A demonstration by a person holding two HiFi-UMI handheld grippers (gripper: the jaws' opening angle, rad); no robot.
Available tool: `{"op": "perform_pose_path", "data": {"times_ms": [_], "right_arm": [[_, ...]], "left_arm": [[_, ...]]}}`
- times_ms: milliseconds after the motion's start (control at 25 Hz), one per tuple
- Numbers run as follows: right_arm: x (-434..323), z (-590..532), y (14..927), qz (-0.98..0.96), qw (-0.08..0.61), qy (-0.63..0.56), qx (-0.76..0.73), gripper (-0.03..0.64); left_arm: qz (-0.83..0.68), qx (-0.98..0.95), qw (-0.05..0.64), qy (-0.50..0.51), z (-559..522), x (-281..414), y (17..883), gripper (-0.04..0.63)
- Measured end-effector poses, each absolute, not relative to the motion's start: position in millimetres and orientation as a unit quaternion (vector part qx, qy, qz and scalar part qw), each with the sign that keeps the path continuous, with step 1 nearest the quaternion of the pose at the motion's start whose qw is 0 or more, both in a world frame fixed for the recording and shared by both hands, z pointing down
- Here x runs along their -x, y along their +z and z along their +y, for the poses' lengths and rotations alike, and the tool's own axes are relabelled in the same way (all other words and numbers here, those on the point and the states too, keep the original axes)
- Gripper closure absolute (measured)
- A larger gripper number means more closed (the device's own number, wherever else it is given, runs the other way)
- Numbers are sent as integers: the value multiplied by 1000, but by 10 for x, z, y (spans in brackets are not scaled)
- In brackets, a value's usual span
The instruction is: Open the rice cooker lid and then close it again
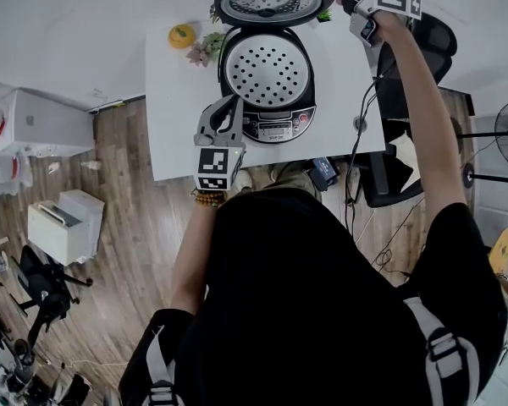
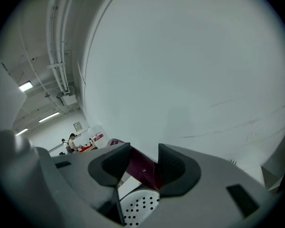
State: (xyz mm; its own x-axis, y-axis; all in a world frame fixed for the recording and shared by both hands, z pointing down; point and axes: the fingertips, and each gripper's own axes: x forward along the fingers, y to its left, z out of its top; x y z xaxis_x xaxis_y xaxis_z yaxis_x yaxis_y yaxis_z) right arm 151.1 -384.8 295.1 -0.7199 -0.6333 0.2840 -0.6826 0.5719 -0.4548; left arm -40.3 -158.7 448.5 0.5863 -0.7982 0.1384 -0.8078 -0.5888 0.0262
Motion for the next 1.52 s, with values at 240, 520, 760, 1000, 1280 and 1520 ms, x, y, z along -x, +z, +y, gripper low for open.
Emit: {"op": "perform_pose_path", "data": {"times_ms": [240, 520, 760, 1000, 1280, 1520], "right_arm": [[-1508, -3790, 2942, -886, 38, 271, -374, 422], [-1510, -3686, 2972, -887, 34, 264, -377, 420], [-1515, -3584, 3010, -890, 29, 254, -377, 420], [-1519, -3495, 3031, -891, 22, 246, -380, 419], [-1518, -3336, 3074, -893, 21, 236, -382, 417], [-1507, -3267, 3073, -893, 15, 228, -387, 415]], "left_arm": [[-449, -890, 44, 59, -1578, 415, 4510, 572], [-446, -892, 47, 59, -1594, 399, 4523, 572], [-439, -895, 50, 62, -1596, 358, 4567, 572], [-433, -898, 49, 66, -1599, 329, 4586, 572], [-429, -899, 50, 68, -1591, 315, 4621, 571], [-420, -904, 44, 74, -1602, 262, 4597, 572]]}}
